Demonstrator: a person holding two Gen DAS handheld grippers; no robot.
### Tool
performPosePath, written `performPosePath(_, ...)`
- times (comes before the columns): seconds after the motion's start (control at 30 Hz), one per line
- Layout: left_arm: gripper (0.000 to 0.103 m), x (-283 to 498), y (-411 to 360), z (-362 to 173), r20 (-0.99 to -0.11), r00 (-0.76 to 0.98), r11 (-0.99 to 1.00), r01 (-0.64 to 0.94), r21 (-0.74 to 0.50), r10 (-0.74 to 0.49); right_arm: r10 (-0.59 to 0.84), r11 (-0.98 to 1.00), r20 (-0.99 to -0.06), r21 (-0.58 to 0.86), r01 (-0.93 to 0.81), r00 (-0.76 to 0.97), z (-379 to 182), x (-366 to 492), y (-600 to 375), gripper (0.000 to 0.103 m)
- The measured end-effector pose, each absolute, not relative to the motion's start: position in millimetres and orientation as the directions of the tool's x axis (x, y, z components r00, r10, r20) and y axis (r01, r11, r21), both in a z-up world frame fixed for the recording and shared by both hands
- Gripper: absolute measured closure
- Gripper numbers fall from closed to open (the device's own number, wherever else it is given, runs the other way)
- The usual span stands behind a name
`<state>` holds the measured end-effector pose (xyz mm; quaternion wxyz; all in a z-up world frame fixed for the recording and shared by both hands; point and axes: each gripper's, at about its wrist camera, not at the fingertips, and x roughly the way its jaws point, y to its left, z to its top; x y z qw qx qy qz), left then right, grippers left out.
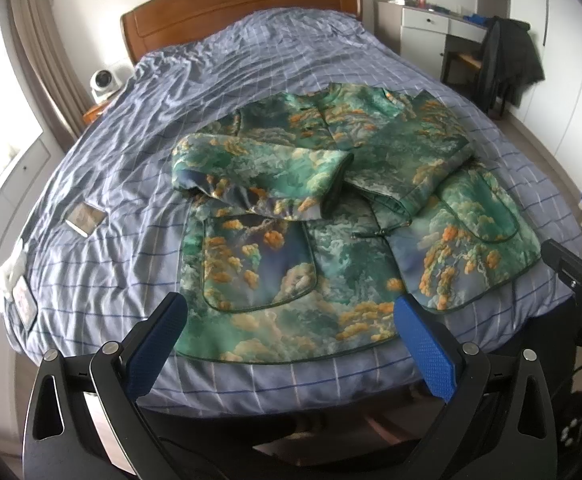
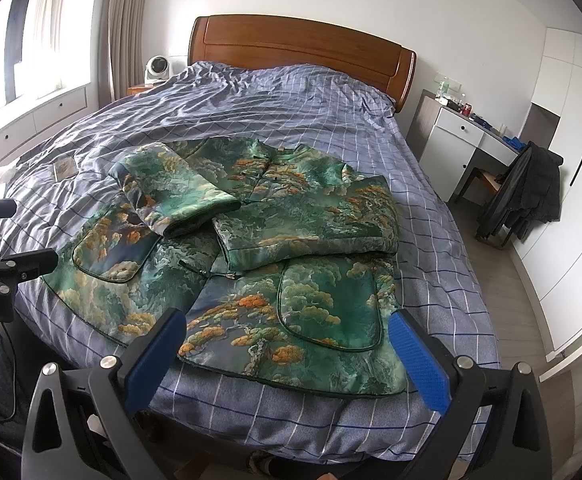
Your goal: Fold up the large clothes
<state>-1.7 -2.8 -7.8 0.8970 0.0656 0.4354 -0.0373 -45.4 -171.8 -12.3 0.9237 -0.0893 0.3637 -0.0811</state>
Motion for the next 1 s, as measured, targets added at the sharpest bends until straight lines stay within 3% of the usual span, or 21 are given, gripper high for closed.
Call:
performPosePath(0.3,0.000,-8,8,-9,-0.782,0.623,0.988,0.127,0.084,-0.014,-0.212,0.970,-0.653,-0.229,0.077,0.727,-15,-47,-171,0.000)
performPosePath(0.57,0.000,-8,3,-7,-0.779,0.627,0.987,0.131,0.093,-0.010,-0.220,0.960,-0.597,-0.273,0.062,0.772,-1,-45,-172,0.000)
performPosePath(0.73,0.000,-4,6,-8,-0.774,0.633,0.989,0.128,0.080,-0.019,-0.085,0.971,-0.536,-0.234,-0.051,0.840,12,-42,-178,0.000)
performPosePath(0.83,0.000,1,7,-11,-0.789,0.614,0.991,0.125,0.056,-0.032,-0.030,0.959,-0.565,-0.249,-0.135,0.825,7,-25,-185,0.000)
performPosePath(1.0,0.000,-2,4,-11,-0.791,0.605,0.984,0.177,0.017,-0.095,-0.084,0.908,-0.633,-0.368,-0.203,0.770,-16,25,-181,0.000)
